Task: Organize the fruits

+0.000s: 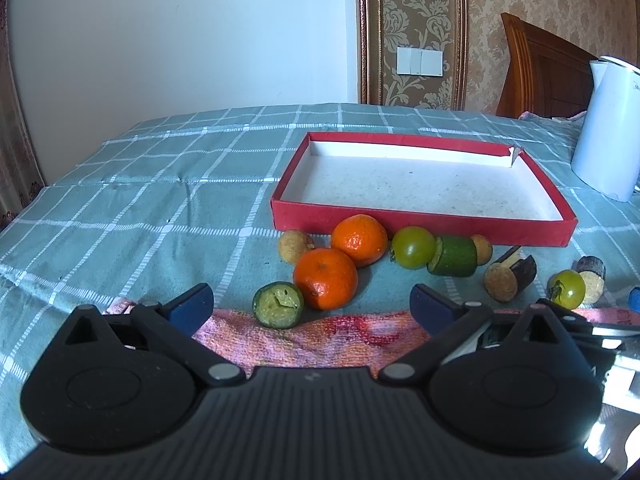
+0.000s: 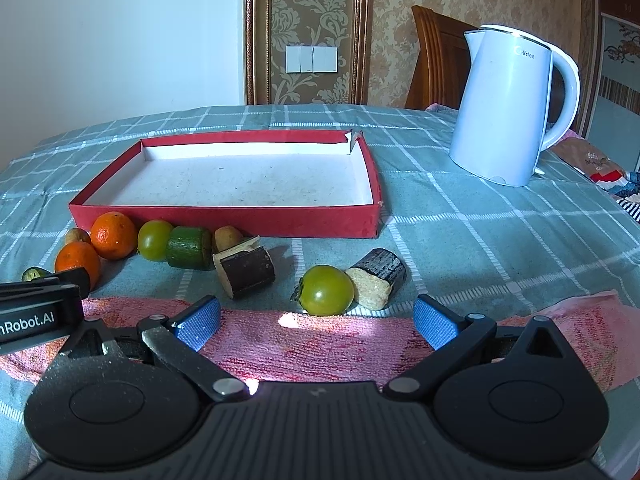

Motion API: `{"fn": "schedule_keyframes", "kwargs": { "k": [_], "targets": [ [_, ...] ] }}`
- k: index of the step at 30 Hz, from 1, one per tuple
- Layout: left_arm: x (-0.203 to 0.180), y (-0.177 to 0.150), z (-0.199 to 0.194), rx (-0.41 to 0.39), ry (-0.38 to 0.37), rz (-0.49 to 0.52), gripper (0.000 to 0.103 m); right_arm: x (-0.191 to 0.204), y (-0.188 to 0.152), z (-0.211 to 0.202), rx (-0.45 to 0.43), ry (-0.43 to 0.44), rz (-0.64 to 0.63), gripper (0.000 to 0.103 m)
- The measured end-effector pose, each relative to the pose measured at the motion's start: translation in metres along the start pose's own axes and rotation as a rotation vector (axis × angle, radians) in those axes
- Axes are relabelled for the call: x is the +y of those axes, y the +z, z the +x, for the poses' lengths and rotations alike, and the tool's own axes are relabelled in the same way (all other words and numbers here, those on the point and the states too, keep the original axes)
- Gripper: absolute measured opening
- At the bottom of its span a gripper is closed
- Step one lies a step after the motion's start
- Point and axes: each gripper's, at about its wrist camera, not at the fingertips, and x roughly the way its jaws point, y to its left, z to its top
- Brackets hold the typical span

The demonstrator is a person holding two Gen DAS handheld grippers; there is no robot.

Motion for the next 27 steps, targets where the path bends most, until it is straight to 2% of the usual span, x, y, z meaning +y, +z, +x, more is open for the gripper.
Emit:
{"fn": "schedule_keyframes", "kwargs": {
  "k": [17,27],
  "targets": [
    [0.0002,0.0006,-0.0004,-0.019,0.011,0.01,0.103,0.0005,0.0007,0.0021,0.007,0.002,-0.003,0.103],
    [0.0037,0.0,0.0037,0.01,-0.002,-0.007,0.103,-0.0035,0.0012,0.0042,0.015,0.015,-0.007,0.103]
  ]
}}
